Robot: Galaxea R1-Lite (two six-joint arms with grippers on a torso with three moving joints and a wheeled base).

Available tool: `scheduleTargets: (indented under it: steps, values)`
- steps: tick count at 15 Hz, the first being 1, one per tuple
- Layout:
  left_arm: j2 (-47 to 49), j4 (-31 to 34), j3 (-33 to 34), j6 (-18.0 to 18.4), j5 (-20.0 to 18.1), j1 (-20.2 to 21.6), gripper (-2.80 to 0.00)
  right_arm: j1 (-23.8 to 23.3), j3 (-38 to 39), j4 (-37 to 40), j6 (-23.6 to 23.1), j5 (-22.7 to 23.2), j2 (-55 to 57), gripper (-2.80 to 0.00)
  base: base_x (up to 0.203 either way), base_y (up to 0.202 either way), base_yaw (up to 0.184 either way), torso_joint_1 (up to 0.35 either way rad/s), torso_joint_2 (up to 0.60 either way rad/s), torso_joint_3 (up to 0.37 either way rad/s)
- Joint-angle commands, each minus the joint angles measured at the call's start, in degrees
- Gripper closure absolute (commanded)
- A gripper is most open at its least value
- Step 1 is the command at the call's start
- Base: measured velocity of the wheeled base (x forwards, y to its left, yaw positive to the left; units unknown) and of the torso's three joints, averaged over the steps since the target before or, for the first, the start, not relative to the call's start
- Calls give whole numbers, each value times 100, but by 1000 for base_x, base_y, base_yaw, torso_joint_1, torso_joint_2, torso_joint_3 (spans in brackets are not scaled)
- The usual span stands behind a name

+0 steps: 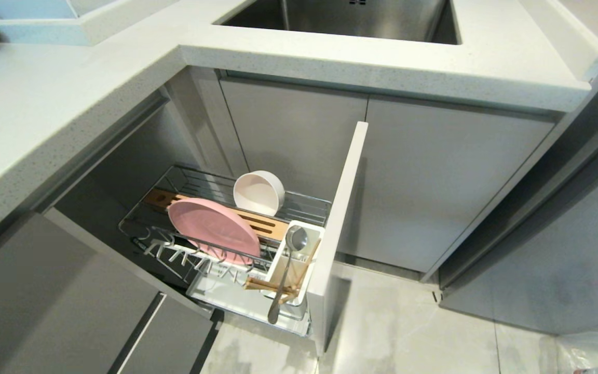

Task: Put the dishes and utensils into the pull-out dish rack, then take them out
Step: Take the plate out of the cupboard

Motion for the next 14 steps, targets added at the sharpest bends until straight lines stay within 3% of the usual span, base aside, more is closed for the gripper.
scheduleTargets:
  steps: [1,8,11,14]
  values:
    - [-4,0,0,0,0,2,0,1,9,-1,3,0,0,0,0,0,0,0,0,0]
    - [-4,-33,-53,120,-9,2,0,1,9,-1,3,0,0,0,0,0,0,0,0,0]
    - [16,-44,-1229,169,-37,2,0,1,9,-1,3,0,0,0,0,0,0,0,0,0]
    - [403,603,-3089,646,-66,0,0,1,9,-1,3,0,0,0,0,0,0,0,0,0]
